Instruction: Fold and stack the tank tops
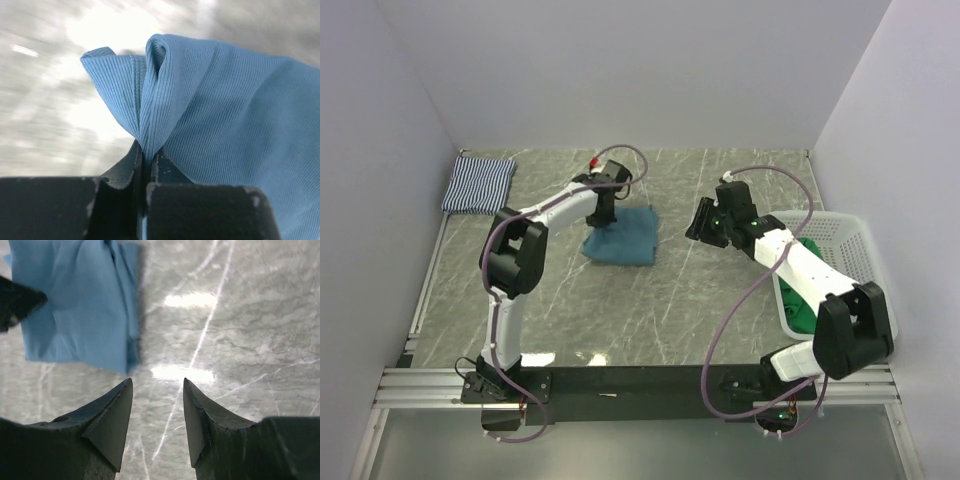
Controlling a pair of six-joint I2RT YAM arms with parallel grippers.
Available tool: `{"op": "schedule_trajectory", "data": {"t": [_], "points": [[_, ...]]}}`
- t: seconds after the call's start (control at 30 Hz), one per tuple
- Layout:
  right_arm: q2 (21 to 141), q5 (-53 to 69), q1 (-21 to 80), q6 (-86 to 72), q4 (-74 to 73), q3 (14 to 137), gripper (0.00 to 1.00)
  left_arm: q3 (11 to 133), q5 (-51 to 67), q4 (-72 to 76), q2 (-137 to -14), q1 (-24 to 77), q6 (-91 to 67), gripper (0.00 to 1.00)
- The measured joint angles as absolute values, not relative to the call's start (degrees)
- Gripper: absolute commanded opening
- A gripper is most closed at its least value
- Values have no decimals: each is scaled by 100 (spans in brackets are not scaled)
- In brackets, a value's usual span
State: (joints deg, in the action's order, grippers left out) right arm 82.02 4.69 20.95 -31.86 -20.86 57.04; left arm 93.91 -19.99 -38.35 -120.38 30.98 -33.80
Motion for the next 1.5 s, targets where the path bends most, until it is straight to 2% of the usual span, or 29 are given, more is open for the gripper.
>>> {"op": "schedule_trajectory", "data": {"t": [0.13,0.47,0.93,1.5], "points": [[7900,543,2095,-3181,-2093,5704,52,9738,-2552,-4150,-12060,2679,-3024,0],[7981,808,2095,-3166,-2224,5929,52,10676,-3474,-4123,-12420,1745,-1868,0],[8571,1293,2224,-3251,-1844,6005,52,11500,-3802,-3667,-13069,714,-366,0],[9255,1450,2480,-3293,-1763,6560,52,12175,-3892,-3074,-13122,427,773,0]]}}
